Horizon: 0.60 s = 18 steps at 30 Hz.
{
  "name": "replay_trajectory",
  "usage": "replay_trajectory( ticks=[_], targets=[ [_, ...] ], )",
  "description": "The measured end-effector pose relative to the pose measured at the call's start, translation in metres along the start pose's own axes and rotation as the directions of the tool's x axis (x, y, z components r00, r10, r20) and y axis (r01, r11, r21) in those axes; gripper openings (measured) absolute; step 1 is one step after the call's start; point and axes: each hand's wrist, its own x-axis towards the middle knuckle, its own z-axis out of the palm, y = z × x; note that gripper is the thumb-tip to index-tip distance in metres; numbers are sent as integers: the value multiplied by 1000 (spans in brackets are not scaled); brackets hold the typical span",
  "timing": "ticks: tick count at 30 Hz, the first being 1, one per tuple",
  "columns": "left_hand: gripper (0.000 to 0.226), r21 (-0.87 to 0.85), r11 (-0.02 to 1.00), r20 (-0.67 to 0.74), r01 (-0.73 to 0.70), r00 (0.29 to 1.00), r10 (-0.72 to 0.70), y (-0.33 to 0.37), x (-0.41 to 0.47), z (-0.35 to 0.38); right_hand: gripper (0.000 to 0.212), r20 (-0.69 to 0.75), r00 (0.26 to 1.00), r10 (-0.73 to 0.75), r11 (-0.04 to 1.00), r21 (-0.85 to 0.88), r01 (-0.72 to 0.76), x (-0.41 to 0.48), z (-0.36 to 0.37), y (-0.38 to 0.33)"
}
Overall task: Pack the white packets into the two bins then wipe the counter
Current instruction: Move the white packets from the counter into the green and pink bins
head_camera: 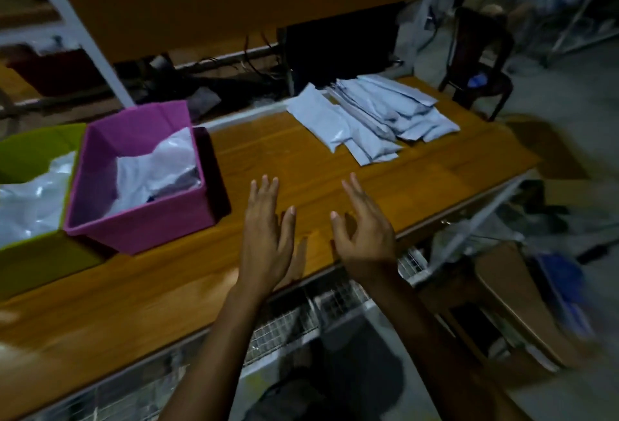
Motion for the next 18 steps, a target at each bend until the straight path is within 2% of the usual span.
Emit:
replay_trajectory(
  ticks=[6, 13, 18],
  targets=[
    [59, 6, 998, 50, 54, 997, -55, 3, 27, 46, 54, -17, 996, 83, 997, -8, -83, 35, -12, 48],
    [56, 15, 993, 39, 120, 992, -121, 0, 107, 99, 55, 21, 994, 103, 994, -49, -102, 122, -23, 97],
    [57, -4, 992, 14, 129, 992, -129, -12, 169, 130, 52, 26, 998, 59, 997, -42, -58, 190, -27, 127]
  ],
)
